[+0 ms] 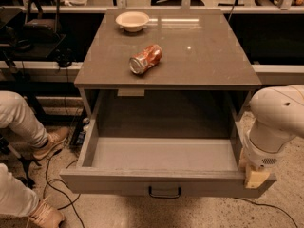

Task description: Open top drawer

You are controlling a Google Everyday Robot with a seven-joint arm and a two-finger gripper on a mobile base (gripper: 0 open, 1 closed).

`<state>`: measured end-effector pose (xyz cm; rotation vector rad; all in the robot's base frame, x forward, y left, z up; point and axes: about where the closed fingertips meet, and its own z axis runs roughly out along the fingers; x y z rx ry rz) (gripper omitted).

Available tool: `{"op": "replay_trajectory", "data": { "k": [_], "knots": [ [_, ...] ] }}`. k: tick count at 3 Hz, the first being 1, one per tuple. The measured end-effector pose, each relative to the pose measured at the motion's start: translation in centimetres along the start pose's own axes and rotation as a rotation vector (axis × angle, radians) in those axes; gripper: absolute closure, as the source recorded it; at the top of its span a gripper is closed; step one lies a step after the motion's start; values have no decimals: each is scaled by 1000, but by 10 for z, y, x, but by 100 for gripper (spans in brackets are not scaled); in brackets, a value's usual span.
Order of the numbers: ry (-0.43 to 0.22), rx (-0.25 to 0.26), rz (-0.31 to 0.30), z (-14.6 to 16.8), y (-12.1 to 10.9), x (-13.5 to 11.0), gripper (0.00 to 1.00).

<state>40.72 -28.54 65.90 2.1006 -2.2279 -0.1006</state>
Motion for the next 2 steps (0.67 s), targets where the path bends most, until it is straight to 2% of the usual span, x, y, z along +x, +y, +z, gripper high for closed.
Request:
{"op": "replay_trajectory", "data": {
  "k": [2],
  "knots": [
    [2,1,1,-1,1,1,55]
  ]
}}
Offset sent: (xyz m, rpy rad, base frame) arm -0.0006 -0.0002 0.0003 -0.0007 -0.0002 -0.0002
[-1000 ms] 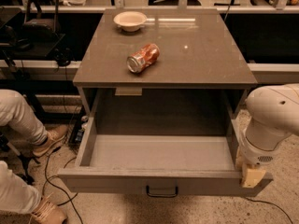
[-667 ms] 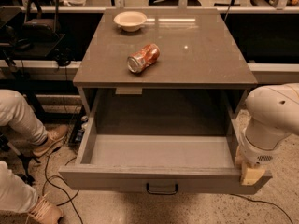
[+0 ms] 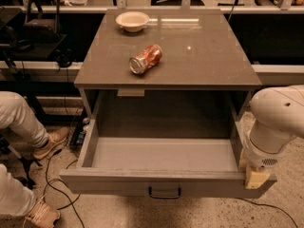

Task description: Open top drawer

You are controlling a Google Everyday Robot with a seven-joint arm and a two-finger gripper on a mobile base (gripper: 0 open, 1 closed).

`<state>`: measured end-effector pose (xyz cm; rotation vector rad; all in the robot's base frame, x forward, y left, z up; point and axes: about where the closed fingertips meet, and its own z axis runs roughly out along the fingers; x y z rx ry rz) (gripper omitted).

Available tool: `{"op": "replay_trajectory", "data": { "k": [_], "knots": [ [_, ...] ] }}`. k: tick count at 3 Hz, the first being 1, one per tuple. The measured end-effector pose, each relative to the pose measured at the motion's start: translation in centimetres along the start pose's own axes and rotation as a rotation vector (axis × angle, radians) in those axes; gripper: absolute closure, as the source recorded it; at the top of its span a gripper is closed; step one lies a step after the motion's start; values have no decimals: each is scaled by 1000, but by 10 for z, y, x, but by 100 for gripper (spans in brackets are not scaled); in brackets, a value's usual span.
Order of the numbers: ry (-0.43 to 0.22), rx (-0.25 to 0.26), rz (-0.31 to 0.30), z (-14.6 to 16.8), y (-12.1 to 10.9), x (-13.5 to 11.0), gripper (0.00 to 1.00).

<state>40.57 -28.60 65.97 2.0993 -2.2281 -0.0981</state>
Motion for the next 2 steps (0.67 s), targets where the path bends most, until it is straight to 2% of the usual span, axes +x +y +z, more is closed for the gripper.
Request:
{"op": "replay_trajectory", "data": {
  "k": [1,2],
  "knots": [
    [1,0,0,0,1,0,32],
    [2,1,1,-1,2,1,2]
  ]
}}
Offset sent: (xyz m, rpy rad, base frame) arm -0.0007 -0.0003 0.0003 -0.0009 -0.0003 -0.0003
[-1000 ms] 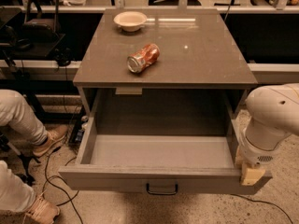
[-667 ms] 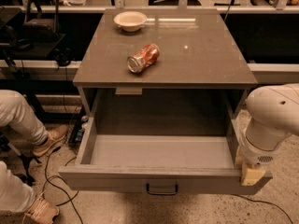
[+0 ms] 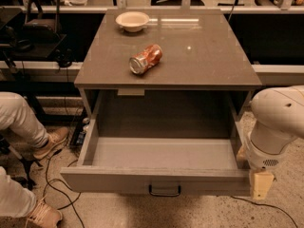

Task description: Open top drawer

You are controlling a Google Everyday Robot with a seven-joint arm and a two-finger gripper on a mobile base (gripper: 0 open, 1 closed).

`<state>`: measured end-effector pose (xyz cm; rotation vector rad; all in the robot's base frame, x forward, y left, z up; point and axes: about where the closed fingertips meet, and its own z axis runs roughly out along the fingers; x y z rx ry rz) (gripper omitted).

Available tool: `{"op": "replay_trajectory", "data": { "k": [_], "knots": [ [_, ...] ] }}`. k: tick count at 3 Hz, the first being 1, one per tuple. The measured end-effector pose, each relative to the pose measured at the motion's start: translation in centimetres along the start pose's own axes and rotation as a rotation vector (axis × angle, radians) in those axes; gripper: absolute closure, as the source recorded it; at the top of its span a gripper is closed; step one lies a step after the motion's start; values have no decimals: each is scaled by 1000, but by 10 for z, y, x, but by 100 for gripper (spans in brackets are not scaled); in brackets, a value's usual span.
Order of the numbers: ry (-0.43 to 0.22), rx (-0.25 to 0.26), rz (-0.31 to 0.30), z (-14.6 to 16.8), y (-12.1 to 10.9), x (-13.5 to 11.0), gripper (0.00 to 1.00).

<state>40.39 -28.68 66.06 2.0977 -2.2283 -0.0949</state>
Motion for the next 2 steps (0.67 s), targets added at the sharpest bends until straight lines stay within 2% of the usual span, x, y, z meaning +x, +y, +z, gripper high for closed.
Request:
{"op": "replay_trajectory", "data": {
  "k": [1,2],
  "knots": [
    [0,0,0,0,0,0,0],
    [-51,57,12,-27,2,15,0]
  ]
}}
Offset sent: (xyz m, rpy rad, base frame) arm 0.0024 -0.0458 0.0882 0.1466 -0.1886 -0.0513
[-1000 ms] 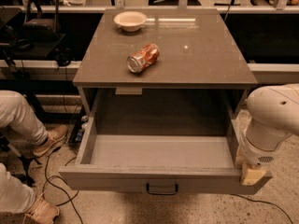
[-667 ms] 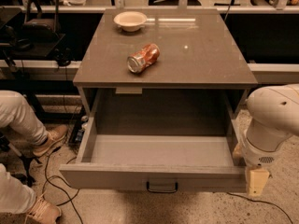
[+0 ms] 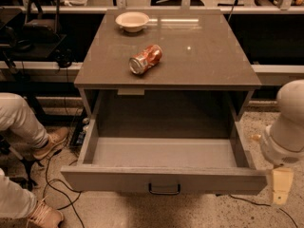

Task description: Open top drawer

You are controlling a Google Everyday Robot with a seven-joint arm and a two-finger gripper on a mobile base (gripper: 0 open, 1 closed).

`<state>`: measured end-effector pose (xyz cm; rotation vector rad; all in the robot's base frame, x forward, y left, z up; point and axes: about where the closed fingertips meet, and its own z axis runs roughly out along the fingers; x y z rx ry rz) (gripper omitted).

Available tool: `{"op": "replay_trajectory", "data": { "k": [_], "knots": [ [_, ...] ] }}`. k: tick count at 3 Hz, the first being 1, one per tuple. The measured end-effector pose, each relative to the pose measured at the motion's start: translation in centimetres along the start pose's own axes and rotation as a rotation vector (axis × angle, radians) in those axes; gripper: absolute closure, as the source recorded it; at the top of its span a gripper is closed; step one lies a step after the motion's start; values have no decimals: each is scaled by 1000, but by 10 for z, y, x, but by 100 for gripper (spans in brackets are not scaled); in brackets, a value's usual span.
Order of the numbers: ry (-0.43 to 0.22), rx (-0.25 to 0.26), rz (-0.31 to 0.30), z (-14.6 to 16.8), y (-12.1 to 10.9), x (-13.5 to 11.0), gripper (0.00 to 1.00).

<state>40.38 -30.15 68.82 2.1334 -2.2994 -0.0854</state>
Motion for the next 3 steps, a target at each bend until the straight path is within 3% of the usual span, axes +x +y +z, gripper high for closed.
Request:
{"op": "replay_trajectory", "data": {
  "k": [1,2,3],
  "knots": [
    [-54,102,22,-58,4,15,0],
    [-56,160,19,-112,-3,16,0],
    [-62,178,24,-153,-19,17,0]
  ]
}}
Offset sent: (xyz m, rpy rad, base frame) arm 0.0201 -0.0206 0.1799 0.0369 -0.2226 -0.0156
